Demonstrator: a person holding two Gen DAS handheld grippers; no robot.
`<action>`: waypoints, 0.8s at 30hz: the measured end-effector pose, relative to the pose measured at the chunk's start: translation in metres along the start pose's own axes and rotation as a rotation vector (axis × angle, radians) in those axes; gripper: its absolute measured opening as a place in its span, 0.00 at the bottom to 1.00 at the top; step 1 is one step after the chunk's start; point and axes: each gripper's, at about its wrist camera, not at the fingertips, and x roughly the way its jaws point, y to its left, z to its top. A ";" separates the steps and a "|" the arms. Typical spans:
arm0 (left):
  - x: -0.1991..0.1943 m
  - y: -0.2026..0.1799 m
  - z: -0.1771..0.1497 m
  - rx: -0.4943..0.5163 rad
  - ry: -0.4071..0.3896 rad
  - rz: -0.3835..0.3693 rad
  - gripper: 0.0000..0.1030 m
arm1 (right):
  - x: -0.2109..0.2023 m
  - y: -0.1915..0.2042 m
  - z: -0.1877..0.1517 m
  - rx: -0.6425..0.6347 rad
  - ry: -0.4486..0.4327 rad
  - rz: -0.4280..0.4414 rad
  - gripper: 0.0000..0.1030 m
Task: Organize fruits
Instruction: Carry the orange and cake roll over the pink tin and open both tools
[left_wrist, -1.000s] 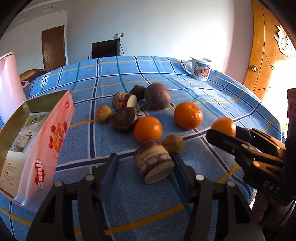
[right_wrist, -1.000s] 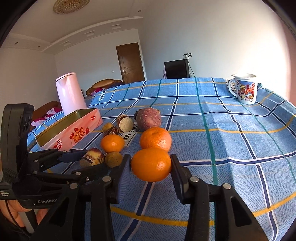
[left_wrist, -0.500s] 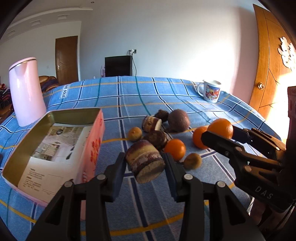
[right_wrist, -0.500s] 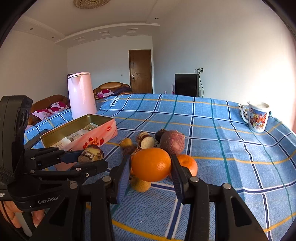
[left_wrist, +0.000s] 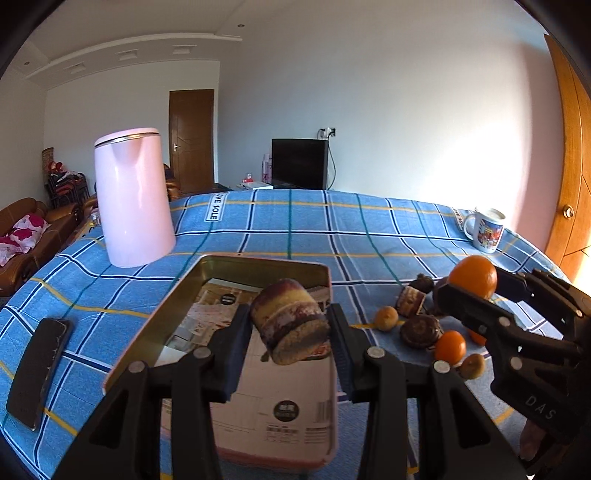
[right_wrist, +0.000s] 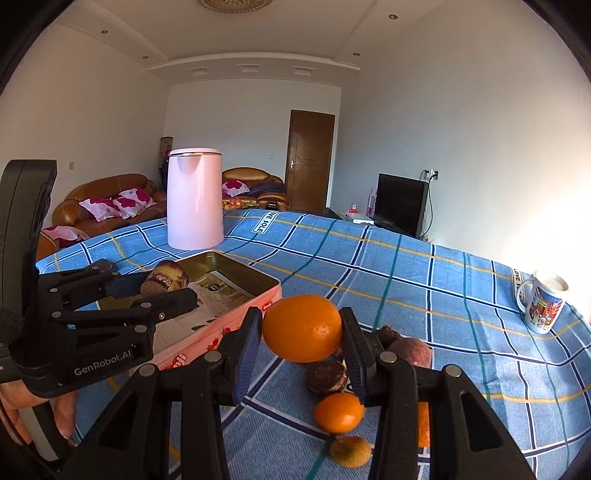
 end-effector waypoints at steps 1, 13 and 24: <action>0.001 0.005 0.001 -0.004 0.001 0.012 0.42 | 0.003 0.003 0.003 -0.006 0.002 0.006 0.43; 0.021 0.052 0.006 -0.069 0.058 0.062 0.42 | 0.051 0.033 0.030 -0.025 0.056 0.080 0.43; 0.042 0.067 0.010 -0.072 0.117 0.055 0.42 | 0.097 0.059 0.030 -0.036 0.159 0.129 0.43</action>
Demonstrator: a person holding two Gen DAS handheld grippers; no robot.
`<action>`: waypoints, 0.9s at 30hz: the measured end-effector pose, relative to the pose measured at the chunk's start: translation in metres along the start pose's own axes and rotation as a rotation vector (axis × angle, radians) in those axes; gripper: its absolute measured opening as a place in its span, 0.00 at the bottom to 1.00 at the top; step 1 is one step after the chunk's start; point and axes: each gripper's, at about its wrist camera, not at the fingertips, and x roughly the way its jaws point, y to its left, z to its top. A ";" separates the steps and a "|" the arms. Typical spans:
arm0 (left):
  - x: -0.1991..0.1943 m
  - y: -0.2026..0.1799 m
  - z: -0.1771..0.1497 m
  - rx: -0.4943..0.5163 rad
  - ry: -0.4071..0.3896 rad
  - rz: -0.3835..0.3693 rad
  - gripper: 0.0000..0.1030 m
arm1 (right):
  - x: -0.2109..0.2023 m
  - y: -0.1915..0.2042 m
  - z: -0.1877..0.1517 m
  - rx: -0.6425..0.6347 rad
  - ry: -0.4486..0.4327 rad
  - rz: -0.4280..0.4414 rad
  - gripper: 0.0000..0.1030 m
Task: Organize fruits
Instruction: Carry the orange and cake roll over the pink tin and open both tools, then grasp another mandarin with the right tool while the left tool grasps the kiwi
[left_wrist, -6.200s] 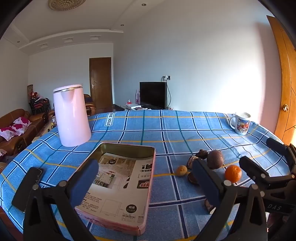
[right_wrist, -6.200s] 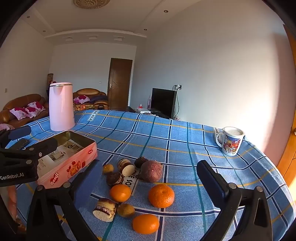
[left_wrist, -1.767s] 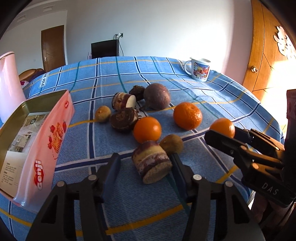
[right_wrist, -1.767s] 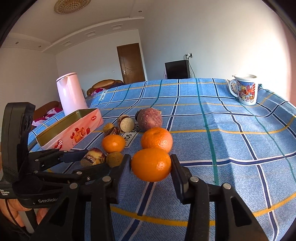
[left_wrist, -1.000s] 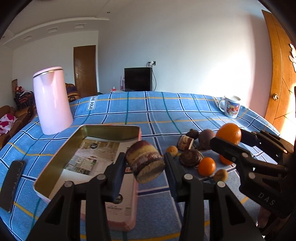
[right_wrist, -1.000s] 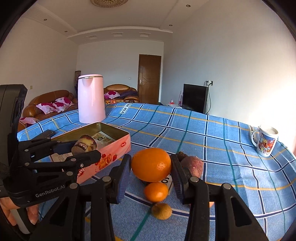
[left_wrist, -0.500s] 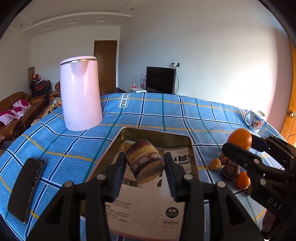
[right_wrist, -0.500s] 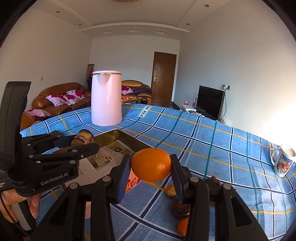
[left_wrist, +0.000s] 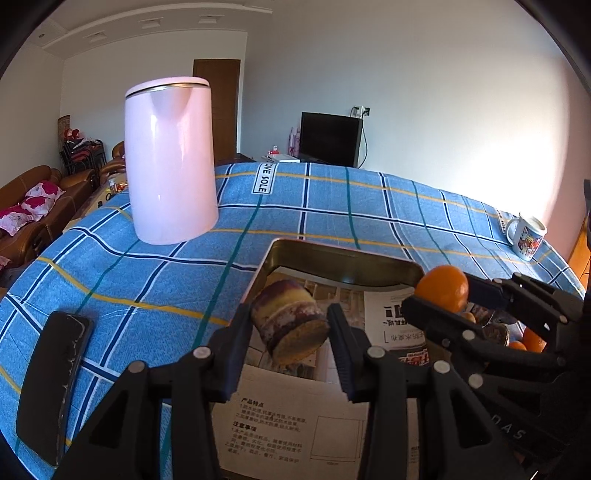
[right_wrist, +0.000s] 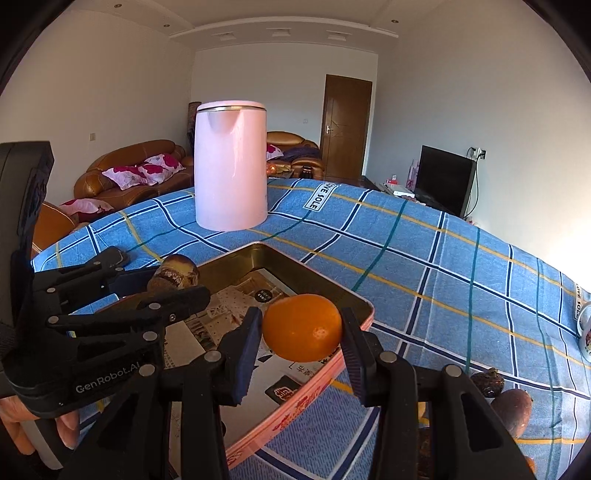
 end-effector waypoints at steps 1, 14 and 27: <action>0.001 0.001 0.001 0.002 0.002 0.003 0.42 | 0.004 0.001 0.000 0.001 0.007 0.001 0.43; 0.005 0.007 0.004 0.005 0.015 0.010 0.42 | 0.026 0.008 0.001 -0.016 0.094 0.030 0.43; -0.033 -0.015 0.004 0.019 -0.089 -0.017 0.71 | -0.025 -0.020 -0.017 0.007 0.032 -0.005 0.72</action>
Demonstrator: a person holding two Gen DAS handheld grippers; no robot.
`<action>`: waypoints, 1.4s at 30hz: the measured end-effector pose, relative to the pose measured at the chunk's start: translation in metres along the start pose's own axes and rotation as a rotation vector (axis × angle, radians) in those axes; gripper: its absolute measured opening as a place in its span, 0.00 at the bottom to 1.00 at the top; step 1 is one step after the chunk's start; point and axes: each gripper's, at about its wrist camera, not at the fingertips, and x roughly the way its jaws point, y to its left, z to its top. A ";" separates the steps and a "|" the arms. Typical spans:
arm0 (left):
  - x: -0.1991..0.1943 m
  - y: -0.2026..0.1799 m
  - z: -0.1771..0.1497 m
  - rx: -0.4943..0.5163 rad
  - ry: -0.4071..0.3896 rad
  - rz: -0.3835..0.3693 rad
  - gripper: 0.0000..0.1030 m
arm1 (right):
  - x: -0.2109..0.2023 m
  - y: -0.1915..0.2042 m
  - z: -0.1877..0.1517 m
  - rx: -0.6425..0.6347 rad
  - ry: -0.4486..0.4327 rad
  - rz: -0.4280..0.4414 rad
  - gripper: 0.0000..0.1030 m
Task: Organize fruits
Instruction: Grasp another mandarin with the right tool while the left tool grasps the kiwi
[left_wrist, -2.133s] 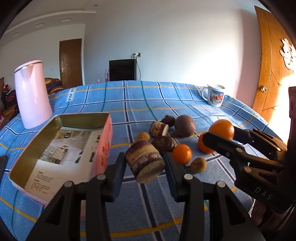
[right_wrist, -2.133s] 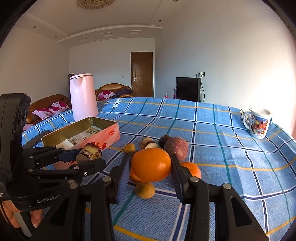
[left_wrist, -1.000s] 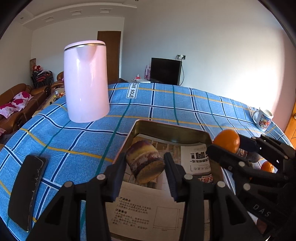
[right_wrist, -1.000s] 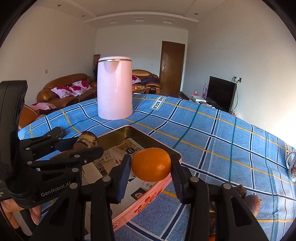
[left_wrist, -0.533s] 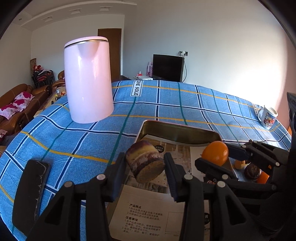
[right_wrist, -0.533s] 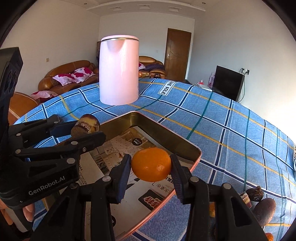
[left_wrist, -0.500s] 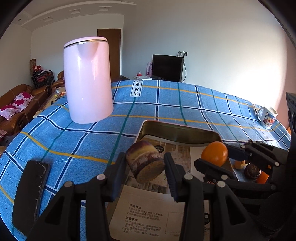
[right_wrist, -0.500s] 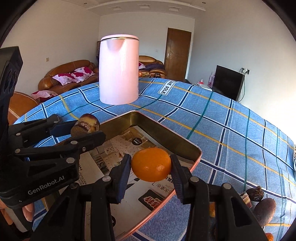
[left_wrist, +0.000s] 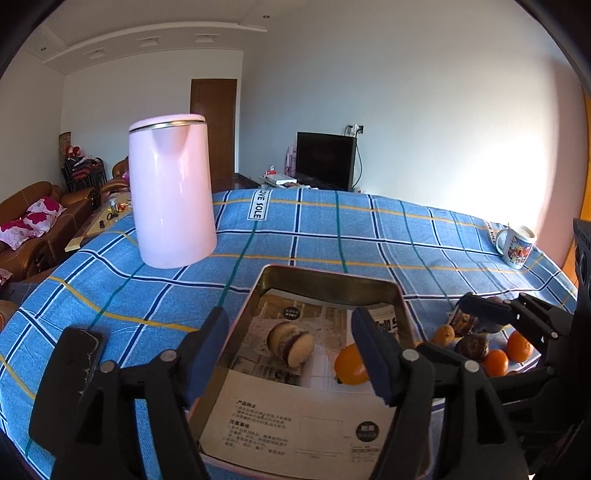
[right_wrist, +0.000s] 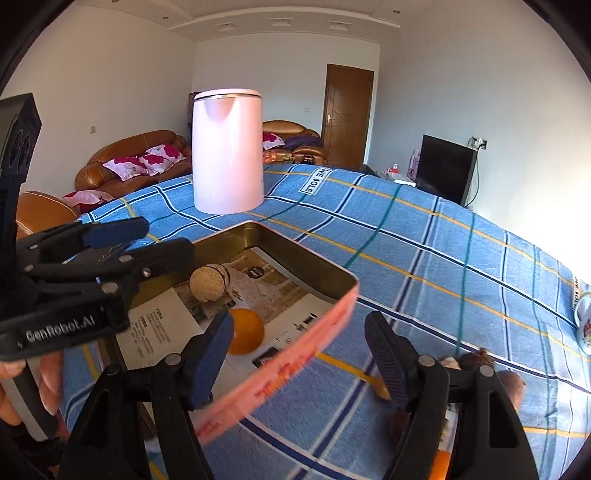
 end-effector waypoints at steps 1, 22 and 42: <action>-0.004 -0.005 -0.001 0.004 -0.006 -0.012 0.73 | -0.009 -0.009 -0.005 0.013 -0.008 -0.013 0.72; -0.002 -0.141 -0.041 0.172 0.106 -0.258 0.74 | -0.060 -0.141 -0.087 0.262 0.130 -0.201 0.71; 0.003 -0.196 -0.068 0.240 0.221 -0.360 0.51 | -0.087 -0.154 -0.102 0.339 0.027 -0.164 0.47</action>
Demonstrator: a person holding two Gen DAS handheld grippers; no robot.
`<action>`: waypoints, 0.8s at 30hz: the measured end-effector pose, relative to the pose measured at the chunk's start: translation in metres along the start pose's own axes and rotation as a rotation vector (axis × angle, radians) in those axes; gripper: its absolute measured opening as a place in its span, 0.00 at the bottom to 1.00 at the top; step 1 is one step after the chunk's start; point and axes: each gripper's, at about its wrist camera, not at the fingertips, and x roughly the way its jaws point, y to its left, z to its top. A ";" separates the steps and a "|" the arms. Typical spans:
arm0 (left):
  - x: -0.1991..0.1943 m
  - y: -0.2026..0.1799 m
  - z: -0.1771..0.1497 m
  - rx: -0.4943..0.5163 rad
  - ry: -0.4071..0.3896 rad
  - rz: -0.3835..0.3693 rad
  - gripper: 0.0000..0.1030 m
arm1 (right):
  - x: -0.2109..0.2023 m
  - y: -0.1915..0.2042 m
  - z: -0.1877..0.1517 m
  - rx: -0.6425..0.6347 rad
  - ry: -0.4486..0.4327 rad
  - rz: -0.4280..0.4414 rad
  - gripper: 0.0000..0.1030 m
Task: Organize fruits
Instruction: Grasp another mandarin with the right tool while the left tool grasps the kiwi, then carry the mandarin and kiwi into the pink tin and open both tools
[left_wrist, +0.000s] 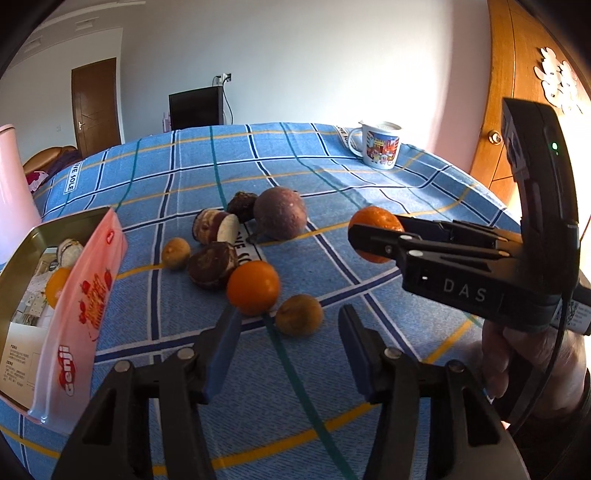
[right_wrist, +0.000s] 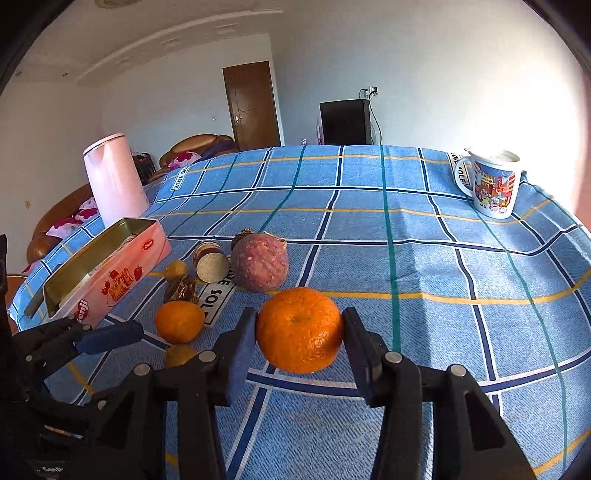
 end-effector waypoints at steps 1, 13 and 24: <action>0.003 -0.002 0.000 0.003 0.009 0.000 0.46 | 0.000 0.000 0.000 0.003 0.000 0.004 0.47; 0.026 -0.006 0.006 -0.004 0.052 -0.017 0.31 | 0.000 0.001 -0.002 -0.008 -0.004 0.012 0.47; 0.004 -0.001 0.007 0.030 -0.064 0.045 0.31 | -0.014 0.009 -0.006 -0.051 -0.091 -0.009 0.47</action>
